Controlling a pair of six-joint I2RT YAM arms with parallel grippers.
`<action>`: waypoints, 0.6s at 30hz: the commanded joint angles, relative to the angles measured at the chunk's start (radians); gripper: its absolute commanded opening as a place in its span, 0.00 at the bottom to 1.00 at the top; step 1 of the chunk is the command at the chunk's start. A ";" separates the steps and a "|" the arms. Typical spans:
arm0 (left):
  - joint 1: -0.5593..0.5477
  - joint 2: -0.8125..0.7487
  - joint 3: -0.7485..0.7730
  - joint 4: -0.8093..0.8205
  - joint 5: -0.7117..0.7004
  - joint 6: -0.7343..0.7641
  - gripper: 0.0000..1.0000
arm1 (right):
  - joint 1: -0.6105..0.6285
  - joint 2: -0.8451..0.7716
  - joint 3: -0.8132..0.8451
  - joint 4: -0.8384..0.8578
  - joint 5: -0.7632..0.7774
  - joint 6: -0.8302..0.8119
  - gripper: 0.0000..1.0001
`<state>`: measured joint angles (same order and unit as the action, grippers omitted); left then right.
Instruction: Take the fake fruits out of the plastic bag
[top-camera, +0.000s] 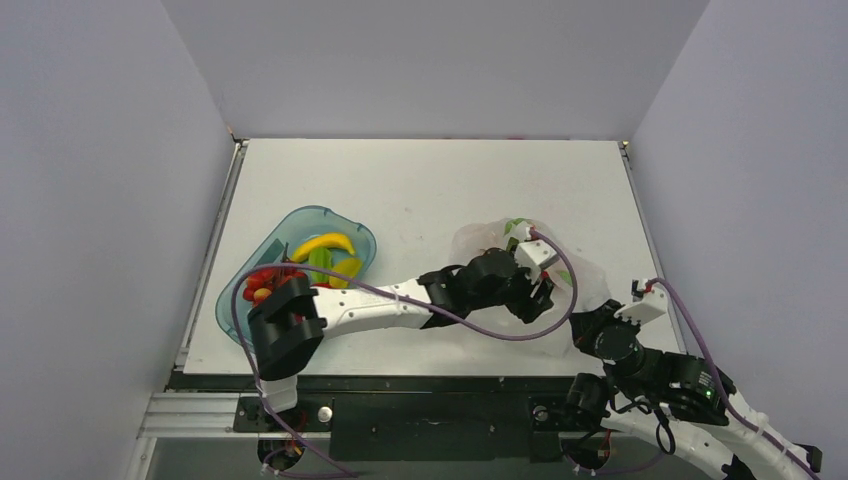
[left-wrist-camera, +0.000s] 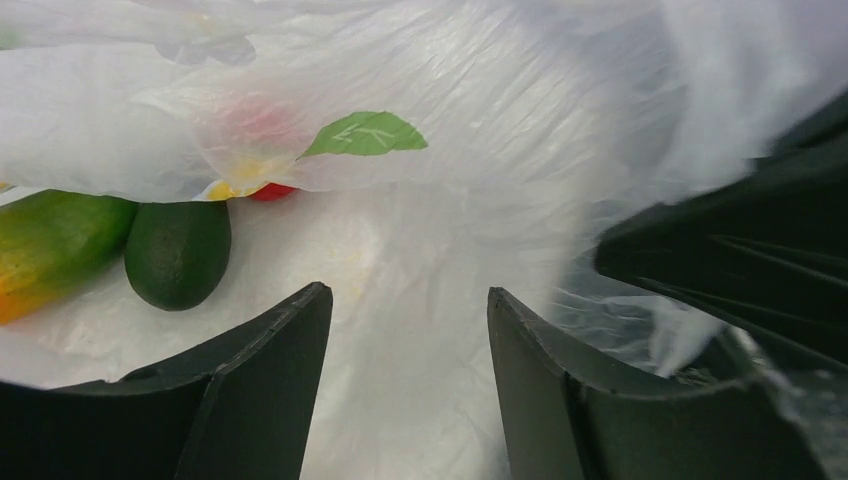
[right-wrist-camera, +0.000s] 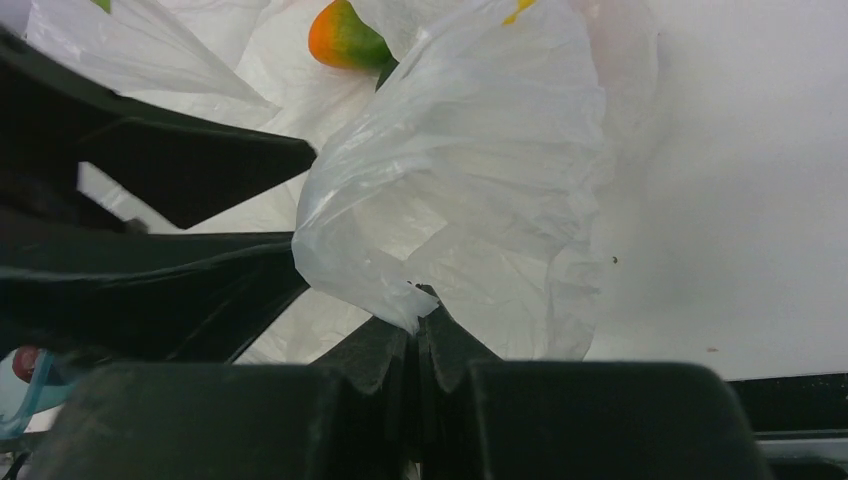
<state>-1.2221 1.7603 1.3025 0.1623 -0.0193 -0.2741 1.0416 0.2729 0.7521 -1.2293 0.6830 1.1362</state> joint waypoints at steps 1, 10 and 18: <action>0.020 0.121 0.143 -0.111 -0.034 0.065 0.55 | 0.006 -0.018 0.005 0.014 0.025 -0.009 0.00; 0.075 0.224 0.200 -0.108 -0.181 0.043 0.50 | 0.005 -0.015 0.001 0.022 0.018 -0.014 0.00; 0.115 0.337 0.278 -0.093 -0.227 0.066 0.56 | 0.004 -0.014 -0.005 0.031 0.015 -0.020 0.00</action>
<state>-1.1152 2.0487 1.5040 0.0406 -0.1951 -0.2314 1.0416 0.2600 0.7517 -1.2236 0.6838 1.1309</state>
